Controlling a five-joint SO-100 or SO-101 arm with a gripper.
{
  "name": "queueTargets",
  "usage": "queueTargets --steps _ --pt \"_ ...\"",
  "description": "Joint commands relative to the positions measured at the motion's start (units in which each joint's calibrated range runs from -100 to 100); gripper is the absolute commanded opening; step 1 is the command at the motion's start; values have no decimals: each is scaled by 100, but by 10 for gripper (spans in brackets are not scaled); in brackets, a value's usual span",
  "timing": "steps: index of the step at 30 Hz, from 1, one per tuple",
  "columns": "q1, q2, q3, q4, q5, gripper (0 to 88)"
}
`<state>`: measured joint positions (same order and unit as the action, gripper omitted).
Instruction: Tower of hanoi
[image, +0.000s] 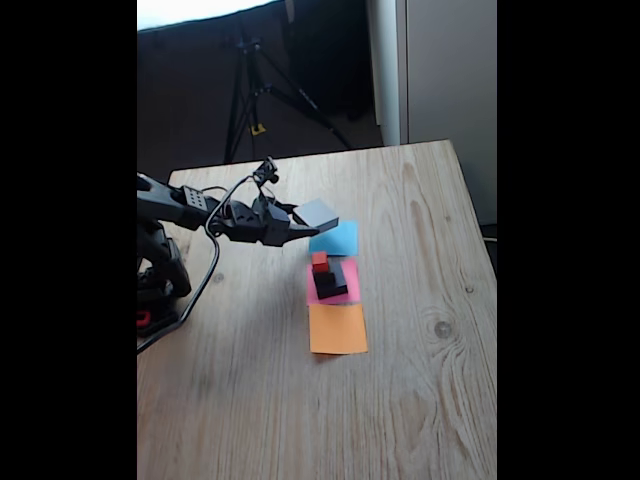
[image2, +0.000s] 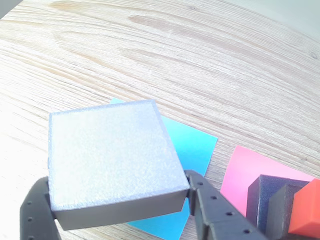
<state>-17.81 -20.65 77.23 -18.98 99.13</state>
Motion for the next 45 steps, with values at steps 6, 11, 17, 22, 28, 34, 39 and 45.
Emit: queueTargets --steps 6,11,17,22,28,34,39,45 --pt "139 1194 -141 -1457 87 202" --pt "181 1936 -514 -1959 87 208" --pt "197 2534 -577 -2631 87 215" --pt "156 2875 -523 -3020 87 217" --pt "130 2936 -450 -3157 87 299" --pt "139 2951 -414 -3214 87 380" --pt "181 2989 -441 -3238 87 414" --pt "264 2353 -541 -2890 87 461"
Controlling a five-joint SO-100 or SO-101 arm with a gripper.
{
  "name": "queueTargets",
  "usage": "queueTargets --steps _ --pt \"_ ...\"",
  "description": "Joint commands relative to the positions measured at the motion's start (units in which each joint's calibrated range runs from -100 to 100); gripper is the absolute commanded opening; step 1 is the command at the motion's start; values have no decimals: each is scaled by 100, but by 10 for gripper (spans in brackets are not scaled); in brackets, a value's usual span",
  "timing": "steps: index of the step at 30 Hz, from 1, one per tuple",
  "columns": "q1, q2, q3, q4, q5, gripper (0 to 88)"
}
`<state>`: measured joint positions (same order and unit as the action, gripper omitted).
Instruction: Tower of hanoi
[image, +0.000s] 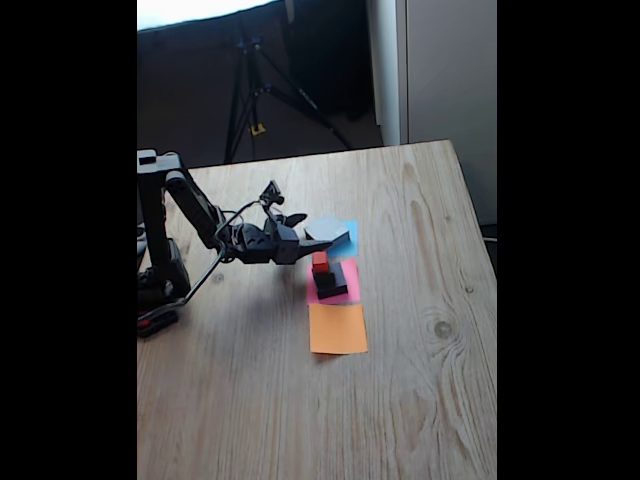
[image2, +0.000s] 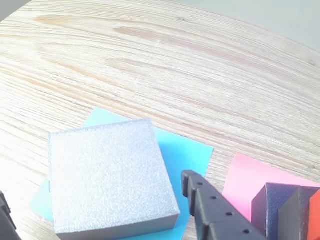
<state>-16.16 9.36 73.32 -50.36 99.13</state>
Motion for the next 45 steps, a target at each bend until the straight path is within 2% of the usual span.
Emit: queueTargets --steps 1,5,7,12,15,17,21,23,28,31,34,35,45 --pt "116 -944 -241 629 87 451" --pt "174 -1655 -704 1633 87 433" --pt "174 -1913 -768 1722 87 406" --pt "141 -2874 -495 2531 87 240" --pt "183 -3510 -41 2871 87 176" --pt "233 -4010 50 3470 87 112" --pt "333 -4835 -77 4635 87 44" --pt "375 -5153 -368 5340 87 39" --pt "442 -5774 -2004 8156 87 37" --pt "500 -5827 -3177 9556 -348 29" --pt "659 -5683 -4295 10641 -632 25" --pt "751 -5622 -4650 11021 -582 19" --pt "1679 -5842 -6295 12567 -281 12"
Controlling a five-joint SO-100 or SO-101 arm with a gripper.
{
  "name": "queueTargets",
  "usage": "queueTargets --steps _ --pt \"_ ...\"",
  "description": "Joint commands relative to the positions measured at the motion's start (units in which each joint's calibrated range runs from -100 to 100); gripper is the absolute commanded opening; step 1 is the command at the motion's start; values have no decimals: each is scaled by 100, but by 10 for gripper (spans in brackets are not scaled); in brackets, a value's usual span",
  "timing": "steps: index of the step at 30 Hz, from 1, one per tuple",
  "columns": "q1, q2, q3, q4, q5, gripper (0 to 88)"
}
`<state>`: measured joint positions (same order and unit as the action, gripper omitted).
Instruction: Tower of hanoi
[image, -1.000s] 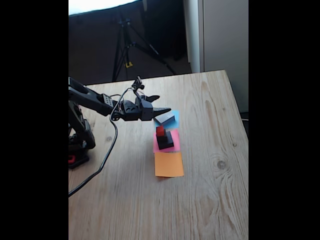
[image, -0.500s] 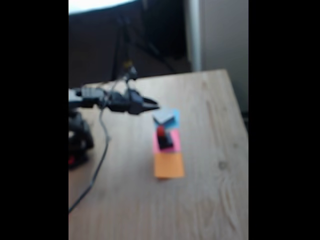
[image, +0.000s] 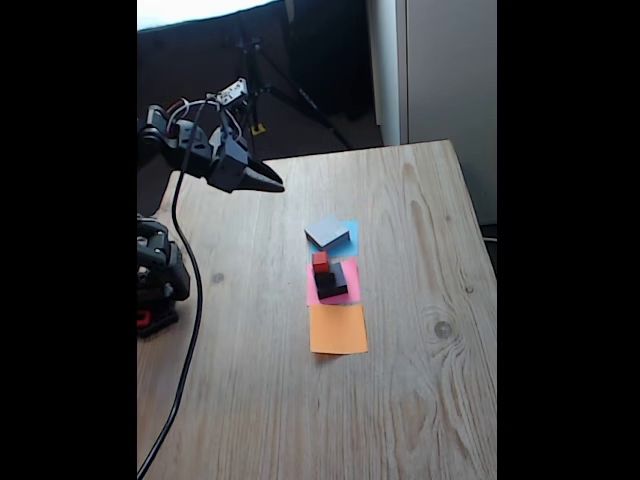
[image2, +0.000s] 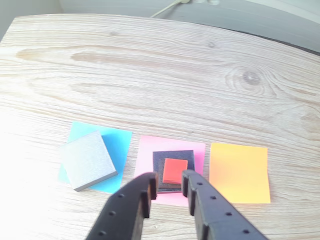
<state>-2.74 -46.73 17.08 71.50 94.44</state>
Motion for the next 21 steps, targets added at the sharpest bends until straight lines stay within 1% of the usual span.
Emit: queueTargets --steps 1,5,6,11,14,17,21 --pt "395 -248 -781 471 171 12" --pt "595 -293 -1199 940 238 11" --pt "629 -308 -1226 1005 171 12" --pt "821 -505 -635 989 438 41" --pt "913 -740 274 406 556 70" --pt "963 -1080 1474 -371 556 92" --pt "1038 -1406 2865 -1496 556 166"
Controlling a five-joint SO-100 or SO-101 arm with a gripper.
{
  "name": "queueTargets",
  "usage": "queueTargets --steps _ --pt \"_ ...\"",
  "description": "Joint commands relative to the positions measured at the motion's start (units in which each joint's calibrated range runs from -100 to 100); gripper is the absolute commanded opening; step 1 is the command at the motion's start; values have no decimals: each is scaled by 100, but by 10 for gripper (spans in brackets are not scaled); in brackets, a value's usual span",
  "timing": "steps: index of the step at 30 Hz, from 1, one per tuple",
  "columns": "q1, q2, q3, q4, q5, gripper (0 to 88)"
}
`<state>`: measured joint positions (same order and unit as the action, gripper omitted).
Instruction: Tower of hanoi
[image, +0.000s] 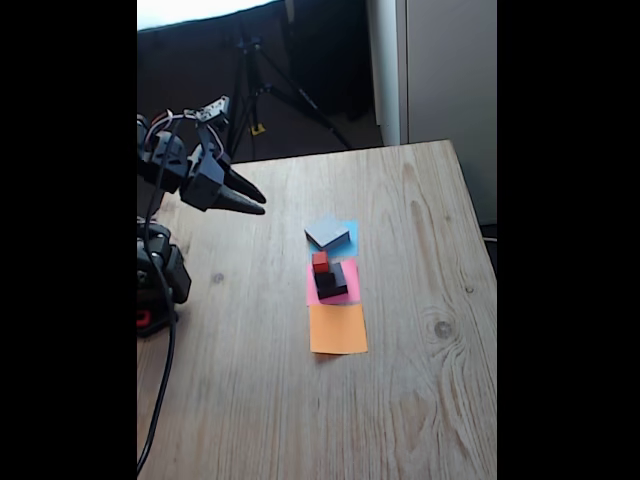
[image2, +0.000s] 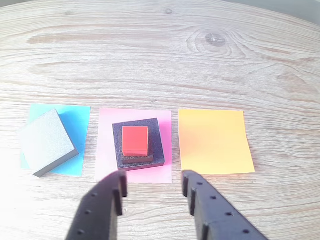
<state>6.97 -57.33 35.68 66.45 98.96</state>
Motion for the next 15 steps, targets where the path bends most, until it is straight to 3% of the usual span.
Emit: queueTargets --steps 1,9,15 --pt "84 -376 1296 -1315 104 181" --pt "168 -451 3832 -4456 104 239" --pt "143 -35 4459 -5686 104 261"
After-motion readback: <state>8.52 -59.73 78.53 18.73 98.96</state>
